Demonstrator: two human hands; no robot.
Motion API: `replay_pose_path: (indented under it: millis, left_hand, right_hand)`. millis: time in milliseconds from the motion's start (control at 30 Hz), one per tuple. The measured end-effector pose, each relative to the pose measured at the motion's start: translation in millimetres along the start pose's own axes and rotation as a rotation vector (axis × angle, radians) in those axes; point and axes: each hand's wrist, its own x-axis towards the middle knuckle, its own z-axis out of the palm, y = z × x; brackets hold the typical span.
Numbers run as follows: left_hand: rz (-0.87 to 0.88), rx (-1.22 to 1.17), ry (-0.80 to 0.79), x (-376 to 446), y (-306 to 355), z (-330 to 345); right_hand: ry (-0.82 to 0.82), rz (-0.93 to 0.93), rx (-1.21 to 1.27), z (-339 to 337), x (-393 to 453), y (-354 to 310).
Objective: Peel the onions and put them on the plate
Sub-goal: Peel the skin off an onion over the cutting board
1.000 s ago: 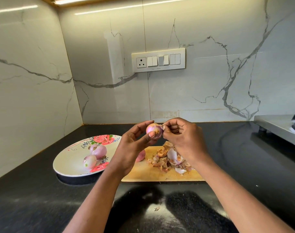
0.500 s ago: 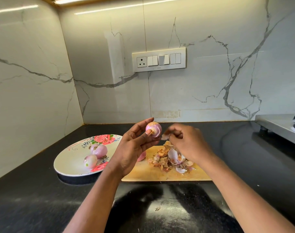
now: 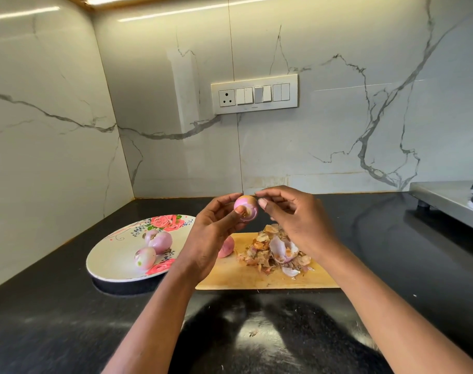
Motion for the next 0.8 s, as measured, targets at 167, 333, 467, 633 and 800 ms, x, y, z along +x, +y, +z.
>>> replay_pose_path:
  millis: [167, 333, 467, 633, 800]
  left_hand:
    - [-0.005, 0.052, -0.001, 1.4, -1.8, -1.1]
    - [-0.019, 0.055, -0.009, 1.9, -3.5, -0.8]
    - [-0.036, 0.041, -0.012, 2.0, -4.5, 0.4]
    - [-0.044, 0.064, -0.012, 2.1, -5.0, -1.2]
    - [-0.050, 0.082, -0.017, 2.7, -7.1, -2.6]
  right_hand:
    - [0.016, -0.103, -0.030, 1.2, -3.2, 0.7]
    - [0.031, -0.141, -0.062, -0.2, -3.6, 2.2]
    - [0.061, -0.215, -0.159, 1.3, -4.0, 4.8]
    - [0.065, -0.250, -0.201, 2.3, -4.3, 5.3]
    - [0.073, -0.261, -0.211, 2.6, -3.9, 5.7]
